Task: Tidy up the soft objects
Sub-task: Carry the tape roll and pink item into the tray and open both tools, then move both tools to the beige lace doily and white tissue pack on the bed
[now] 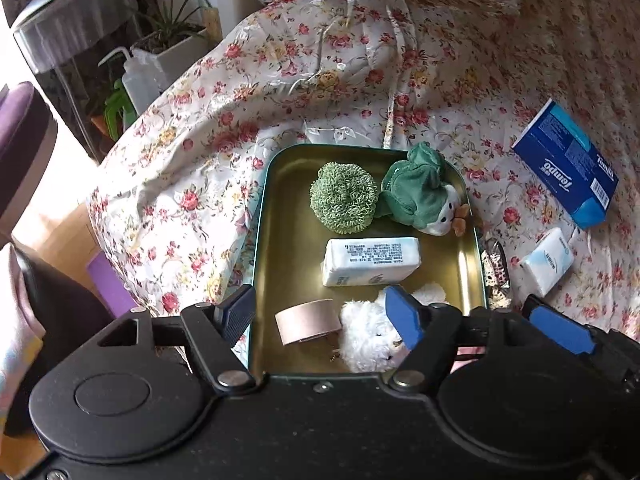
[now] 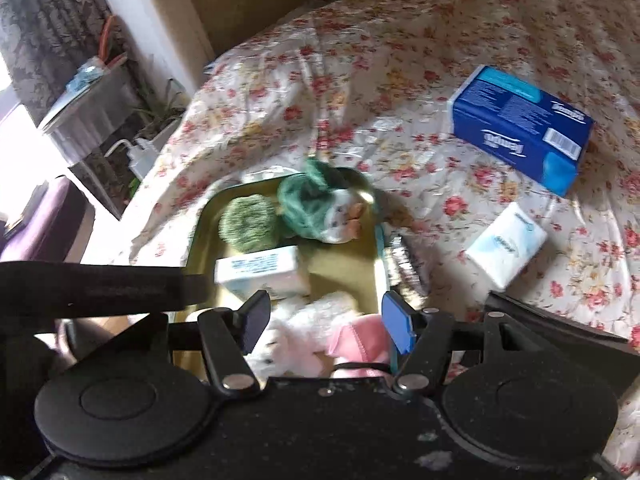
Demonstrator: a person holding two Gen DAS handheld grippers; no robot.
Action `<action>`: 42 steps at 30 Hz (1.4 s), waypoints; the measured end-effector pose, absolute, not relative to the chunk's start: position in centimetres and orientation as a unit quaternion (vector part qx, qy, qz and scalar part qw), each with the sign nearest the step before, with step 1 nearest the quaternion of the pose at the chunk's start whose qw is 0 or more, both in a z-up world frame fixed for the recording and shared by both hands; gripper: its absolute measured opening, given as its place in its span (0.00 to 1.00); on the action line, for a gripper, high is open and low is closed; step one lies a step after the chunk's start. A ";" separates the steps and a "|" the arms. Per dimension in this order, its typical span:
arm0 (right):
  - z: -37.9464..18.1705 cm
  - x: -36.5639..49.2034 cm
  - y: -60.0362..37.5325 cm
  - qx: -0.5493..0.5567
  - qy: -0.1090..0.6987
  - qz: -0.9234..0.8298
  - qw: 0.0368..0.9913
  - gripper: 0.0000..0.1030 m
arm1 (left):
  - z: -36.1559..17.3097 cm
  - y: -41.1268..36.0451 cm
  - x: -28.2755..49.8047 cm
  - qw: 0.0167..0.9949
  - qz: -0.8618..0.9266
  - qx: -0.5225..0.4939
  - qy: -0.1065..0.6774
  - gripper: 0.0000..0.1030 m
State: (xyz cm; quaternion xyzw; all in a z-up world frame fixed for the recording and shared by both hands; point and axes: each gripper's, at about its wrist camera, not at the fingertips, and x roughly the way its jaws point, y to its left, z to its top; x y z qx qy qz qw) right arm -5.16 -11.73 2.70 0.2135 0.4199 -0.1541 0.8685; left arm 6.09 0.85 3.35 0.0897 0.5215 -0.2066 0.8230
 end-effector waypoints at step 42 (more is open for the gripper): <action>-4.5 -2.9 -25.0 0.132 0.474 -0.327 0.807 0.63 | 3.2 -4.4 2.9 0.805 -0.265 0.116 0.518 0.65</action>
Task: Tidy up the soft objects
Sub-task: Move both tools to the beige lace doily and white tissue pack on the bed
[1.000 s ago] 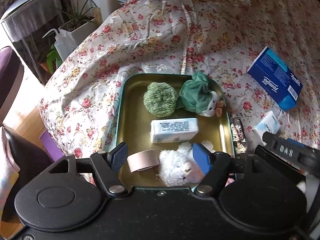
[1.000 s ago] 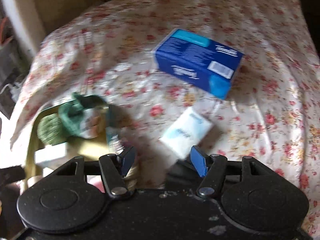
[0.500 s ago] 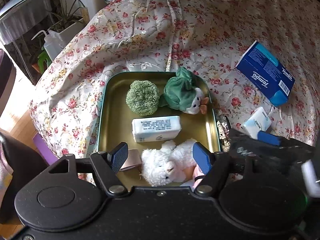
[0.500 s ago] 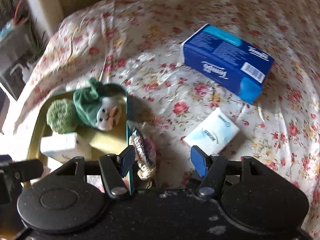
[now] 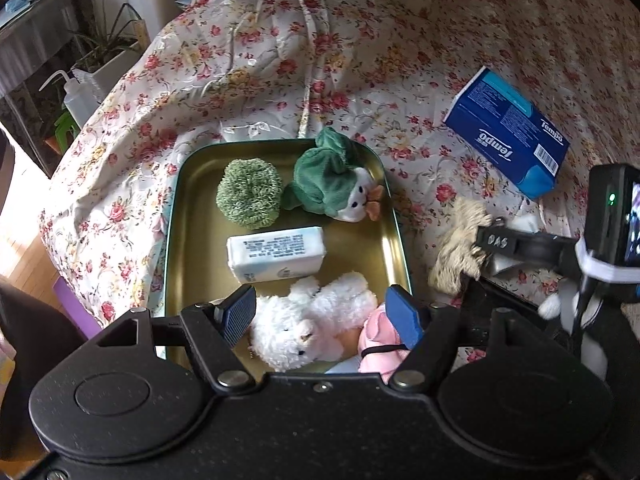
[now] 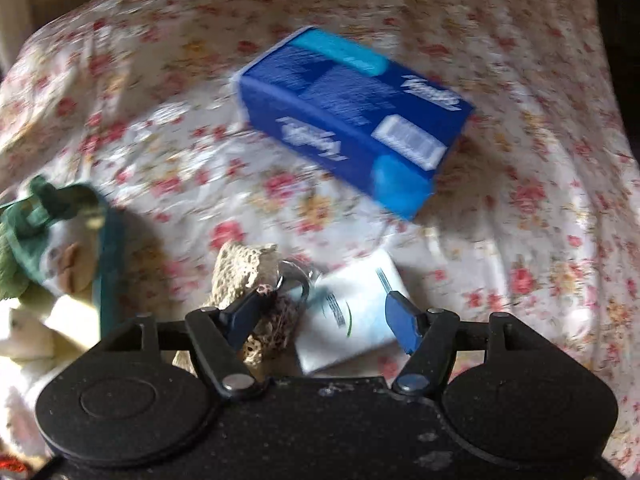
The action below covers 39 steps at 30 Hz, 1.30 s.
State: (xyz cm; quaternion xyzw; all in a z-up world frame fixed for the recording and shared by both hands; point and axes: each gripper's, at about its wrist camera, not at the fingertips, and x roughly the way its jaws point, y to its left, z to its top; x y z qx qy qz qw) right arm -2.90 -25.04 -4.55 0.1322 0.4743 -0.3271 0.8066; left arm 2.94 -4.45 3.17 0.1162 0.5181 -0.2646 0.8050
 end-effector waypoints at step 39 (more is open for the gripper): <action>-5.0 -8.0 -28.9 0.149 0.553 -0.347 0.742 0.73 | 2.7 -9.4 0.2 0.799 -0.295 0.145 0.503 0.65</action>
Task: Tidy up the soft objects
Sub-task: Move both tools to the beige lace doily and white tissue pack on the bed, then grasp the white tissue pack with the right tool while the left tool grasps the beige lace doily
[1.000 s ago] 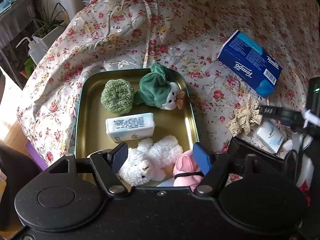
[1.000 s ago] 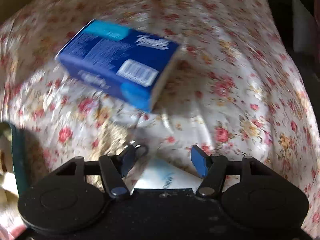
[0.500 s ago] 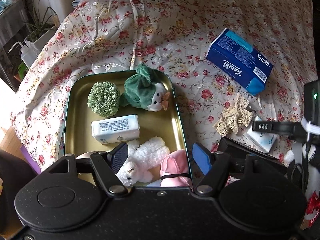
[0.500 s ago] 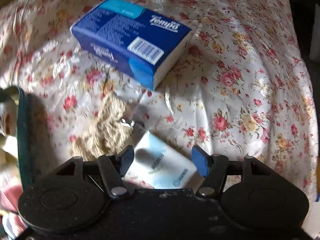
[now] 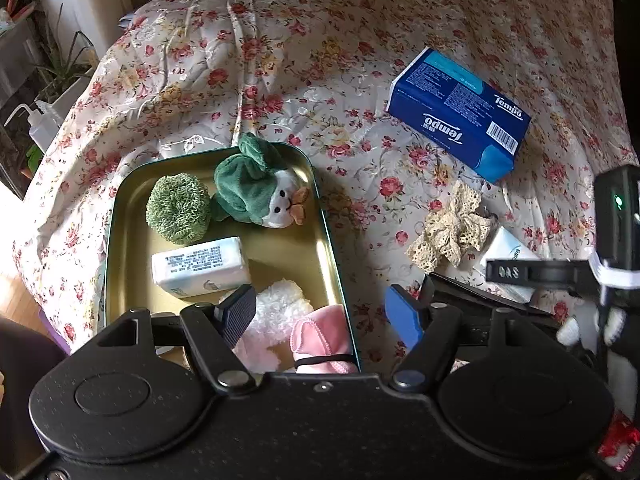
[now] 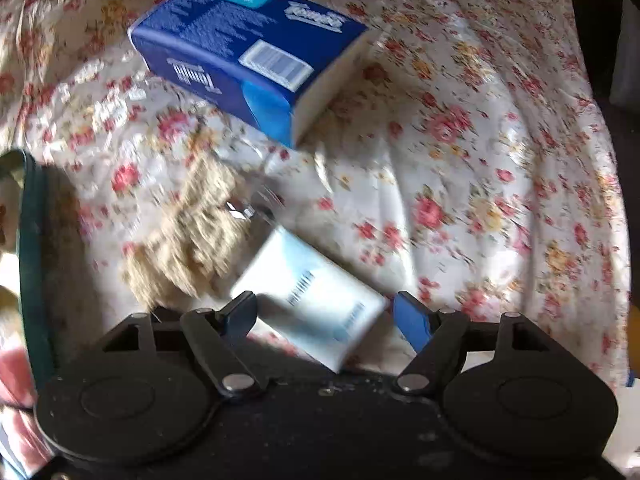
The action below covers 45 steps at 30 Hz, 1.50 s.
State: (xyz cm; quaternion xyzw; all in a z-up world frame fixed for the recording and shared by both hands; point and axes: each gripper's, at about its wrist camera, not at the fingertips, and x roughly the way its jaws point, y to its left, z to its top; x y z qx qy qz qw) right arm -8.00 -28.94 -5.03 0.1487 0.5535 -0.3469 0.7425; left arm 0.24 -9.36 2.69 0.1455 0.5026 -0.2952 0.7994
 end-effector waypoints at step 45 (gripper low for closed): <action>-5.2 -9.6 -33.4 0.287 0.489 -0.373 0.735 0.71 | 2.0 -10.5 0.0 0.795 -0.307 0.143 0.503 0.66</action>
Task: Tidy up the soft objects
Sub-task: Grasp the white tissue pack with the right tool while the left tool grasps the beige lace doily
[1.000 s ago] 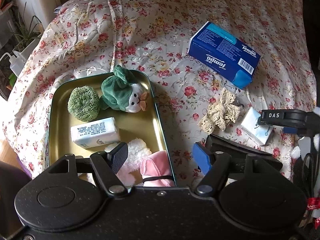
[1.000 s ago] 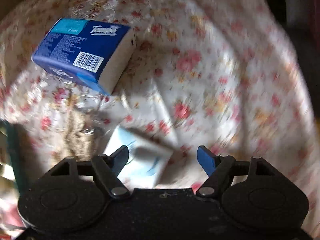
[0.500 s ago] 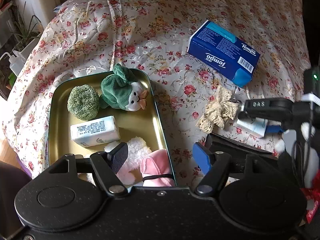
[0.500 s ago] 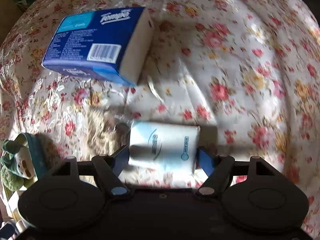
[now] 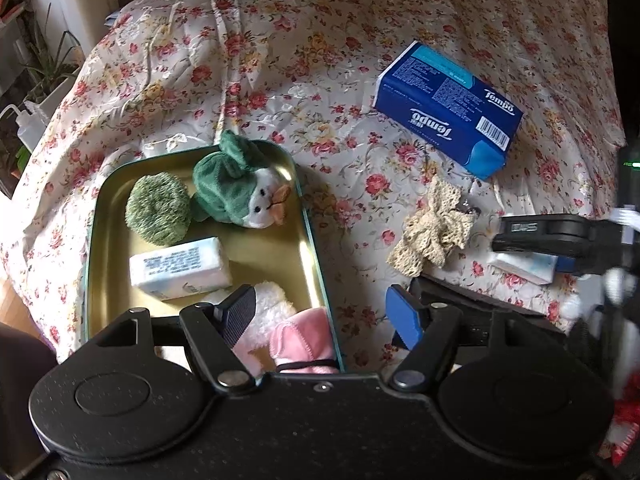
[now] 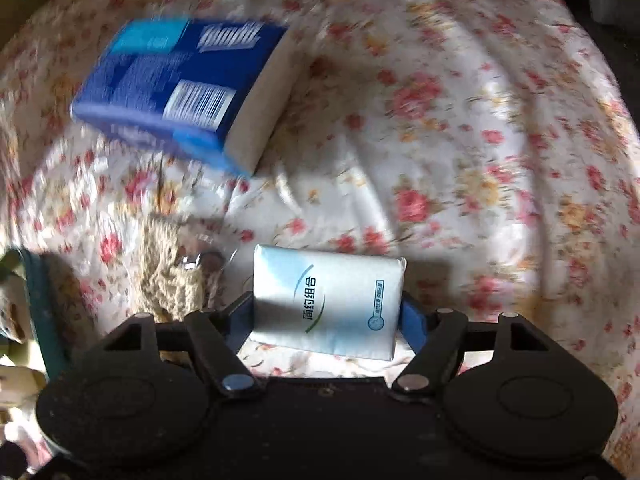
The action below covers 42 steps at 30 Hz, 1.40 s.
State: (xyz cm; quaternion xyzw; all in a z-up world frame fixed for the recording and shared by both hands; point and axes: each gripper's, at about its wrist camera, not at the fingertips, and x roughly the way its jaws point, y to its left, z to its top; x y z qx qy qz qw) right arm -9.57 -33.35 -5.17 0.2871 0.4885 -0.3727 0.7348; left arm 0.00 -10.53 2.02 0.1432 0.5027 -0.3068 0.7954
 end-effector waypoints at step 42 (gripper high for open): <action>-1.0 -15.7 -37.6 0.312 0.405 -0.365 0.778 0.71 | -7.1 -26.4 -2.7 0.774 -0.349 0.267 0.456 0.75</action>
